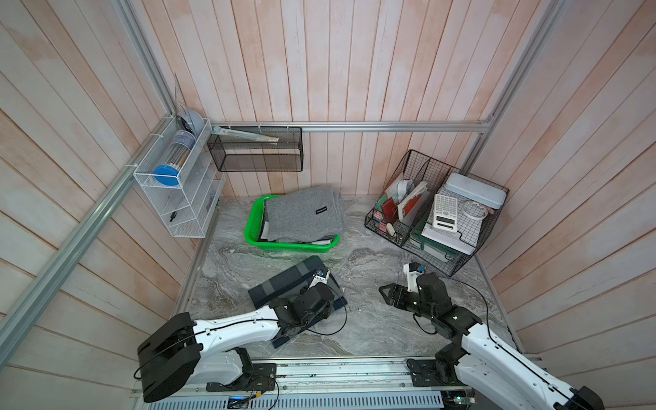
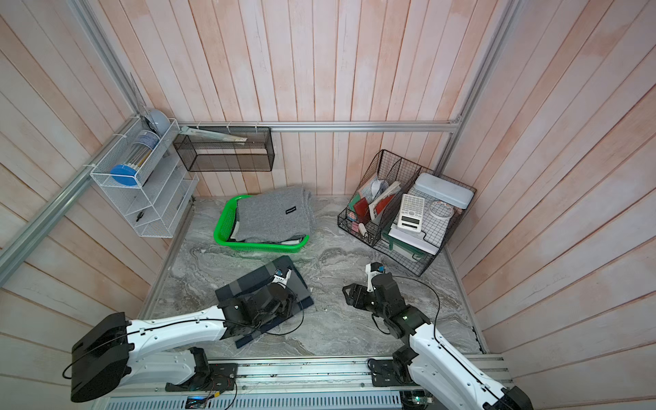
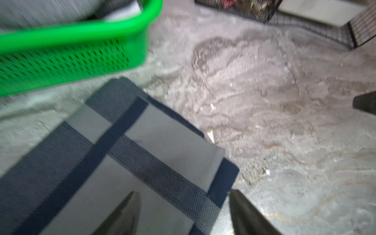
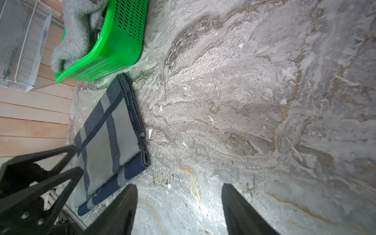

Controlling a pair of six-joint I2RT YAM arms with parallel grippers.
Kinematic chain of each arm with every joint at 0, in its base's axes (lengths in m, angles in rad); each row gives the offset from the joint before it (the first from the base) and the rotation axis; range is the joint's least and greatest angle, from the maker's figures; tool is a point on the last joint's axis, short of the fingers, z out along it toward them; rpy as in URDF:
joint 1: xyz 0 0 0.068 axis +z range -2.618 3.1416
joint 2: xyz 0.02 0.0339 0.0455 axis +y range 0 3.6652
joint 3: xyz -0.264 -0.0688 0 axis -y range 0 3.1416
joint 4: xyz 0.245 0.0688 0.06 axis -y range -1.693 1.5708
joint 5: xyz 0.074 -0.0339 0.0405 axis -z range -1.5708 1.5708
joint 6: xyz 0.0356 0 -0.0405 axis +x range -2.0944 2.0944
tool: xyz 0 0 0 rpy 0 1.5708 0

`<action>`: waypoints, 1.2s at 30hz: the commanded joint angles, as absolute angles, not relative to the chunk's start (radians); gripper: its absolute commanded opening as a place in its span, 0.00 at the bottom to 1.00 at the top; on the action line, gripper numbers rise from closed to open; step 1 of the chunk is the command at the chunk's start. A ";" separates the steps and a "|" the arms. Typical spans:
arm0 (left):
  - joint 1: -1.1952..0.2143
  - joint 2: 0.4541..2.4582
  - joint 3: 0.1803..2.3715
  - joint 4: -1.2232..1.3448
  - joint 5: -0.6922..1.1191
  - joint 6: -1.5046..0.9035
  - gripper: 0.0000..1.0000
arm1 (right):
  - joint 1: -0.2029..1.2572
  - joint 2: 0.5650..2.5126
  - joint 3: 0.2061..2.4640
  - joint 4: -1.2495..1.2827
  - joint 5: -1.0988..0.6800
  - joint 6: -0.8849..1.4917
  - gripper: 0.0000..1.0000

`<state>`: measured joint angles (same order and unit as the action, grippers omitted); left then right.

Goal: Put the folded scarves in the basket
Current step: Move the scarf to the center of the board.

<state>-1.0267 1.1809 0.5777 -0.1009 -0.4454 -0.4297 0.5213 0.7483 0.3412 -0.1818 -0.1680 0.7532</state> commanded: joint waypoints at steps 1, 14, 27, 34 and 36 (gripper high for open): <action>-1.024 1.073 0.539 0.093 -0.647 -0.233 1.00 | 0.525 0.745 0.332 -0.152 -0.153 0.761 0.72; -0.799 0.810 0.305 0.447 -0.562 -0.012 1.00 | 0.542 0.941 0.375 0.028 -0.222 0.755 0.72; -0.777 0.851 0.307 0.426 -0.587 -0.038 1.00 | 0.687 1.492 0.598 0.290 -0.319 0.776 0.73; -0.736 0.858 0.316 0.387 -0.644 -0.070 1.00 | 0.747 1.683 0.706 0.325 -0.311 0.796 0.73; -0.718 0.850 0.321 0.371 -0.662 -0.099 1.00 | 0.756 1.729 0.730 0.328 -0.315 0.805 0.73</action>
